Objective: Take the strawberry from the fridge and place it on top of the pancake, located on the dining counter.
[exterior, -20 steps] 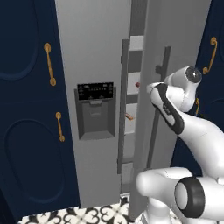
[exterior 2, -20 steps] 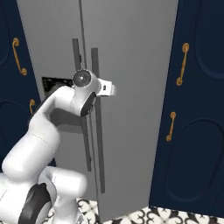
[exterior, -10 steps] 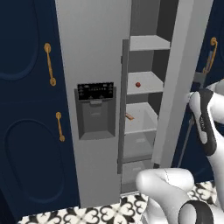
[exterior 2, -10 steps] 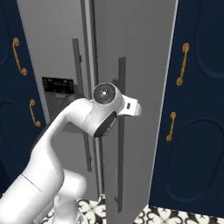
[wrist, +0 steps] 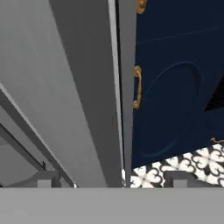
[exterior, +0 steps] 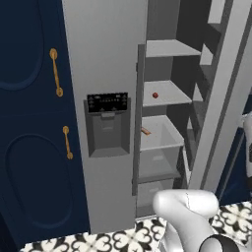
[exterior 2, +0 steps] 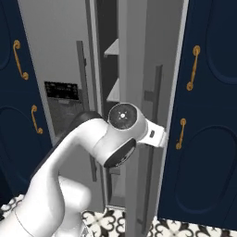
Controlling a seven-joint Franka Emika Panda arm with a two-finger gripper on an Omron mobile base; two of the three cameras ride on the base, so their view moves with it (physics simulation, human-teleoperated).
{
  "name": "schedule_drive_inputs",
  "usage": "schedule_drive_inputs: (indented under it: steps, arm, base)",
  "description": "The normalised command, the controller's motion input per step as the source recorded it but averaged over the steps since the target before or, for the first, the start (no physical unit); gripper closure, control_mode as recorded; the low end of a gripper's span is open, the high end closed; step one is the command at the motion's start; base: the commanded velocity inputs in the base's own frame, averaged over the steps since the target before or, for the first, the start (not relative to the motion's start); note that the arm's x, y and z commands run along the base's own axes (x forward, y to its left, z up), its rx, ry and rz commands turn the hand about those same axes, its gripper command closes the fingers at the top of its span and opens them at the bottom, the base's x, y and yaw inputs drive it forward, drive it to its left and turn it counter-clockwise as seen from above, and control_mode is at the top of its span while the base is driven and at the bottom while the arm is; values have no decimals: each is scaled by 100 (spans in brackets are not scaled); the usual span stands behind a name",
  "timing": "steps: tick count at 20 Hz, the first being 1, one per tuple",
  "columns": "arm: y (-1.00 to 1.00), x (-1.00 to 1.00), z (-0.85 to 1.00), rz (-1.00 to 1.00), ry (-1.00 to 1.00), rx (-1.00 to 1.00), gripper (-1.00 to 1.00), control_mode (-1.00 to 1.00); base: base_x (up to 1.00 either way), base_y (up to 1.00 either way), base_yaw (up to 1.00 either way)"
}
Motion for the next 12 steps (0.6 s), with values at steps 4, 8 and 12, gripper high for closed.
schedule_drive_inputs:
  steps: [4, 8, 12]
  arm:
    - [77, -16, 18, -20, 31, -25, -100, -100]
    - [81, 22, 35, -18, 44, -44, -100, -100]
    - [42, 80, 32, -12, 51, -51, -100, -100]
  base:
    - [0, 0, 0]
    - [0, 0, 0]
    - [0, 0, 0]
